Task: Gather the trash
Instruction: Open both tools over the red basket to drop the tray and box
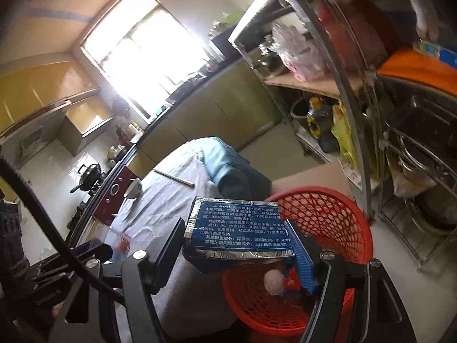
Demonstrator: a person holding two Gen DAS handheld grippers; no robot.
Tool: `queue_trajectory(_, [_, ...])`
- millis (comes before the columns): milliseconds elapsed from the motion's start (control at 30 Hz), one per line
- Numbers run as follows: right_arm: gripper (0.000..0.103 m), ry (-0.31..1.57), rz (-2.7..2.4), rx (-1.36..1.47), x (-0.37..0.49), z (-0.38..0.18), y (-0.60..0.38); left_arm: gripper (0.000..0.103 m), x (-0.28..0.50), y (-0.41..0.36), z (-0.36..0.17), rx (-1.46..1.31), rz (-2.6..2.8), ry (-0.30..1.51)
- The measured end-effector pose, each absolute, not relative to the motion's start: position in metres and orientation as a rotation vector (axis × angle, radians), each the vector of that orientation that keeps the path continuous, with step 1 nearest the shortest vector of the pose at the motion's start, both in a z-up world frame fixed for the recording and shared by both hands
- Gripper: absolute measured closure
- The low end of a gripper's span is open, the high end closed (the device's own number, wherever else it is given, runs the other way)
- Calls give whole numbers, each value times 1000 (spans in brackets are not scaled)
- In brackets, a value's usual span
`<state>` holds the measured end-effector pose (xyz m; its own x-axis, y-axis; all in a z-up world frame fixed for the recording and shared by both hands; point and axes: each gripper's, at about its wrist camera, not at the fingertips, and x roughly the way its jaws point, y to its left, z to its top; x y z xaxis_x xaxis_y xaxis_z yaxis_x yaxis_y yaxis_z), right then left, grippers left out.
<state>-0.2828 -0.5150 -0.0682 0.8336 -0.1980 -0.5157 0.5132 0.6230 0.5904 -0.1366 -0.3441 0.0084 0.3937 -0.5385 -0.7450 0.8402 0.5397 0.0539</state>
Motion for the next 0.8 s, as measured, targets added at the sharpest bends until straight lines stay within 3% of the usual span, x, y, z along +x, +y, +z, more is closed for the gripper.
queue_trajectory(200, [29, 451, -428, 886, -293, -89, -531, 53, -144, -372, -5, 476, -1002, 781])
queue_trajectory(300, [26, 420, -427, 944, -302, -95, -539, 42, -150, -381, -8, 503, -1018, 756])
queue_trajectory(800, [25, 385, -436, 941, -310, -83, -541, 41, -140, -321, -10, 518, -927, 759])
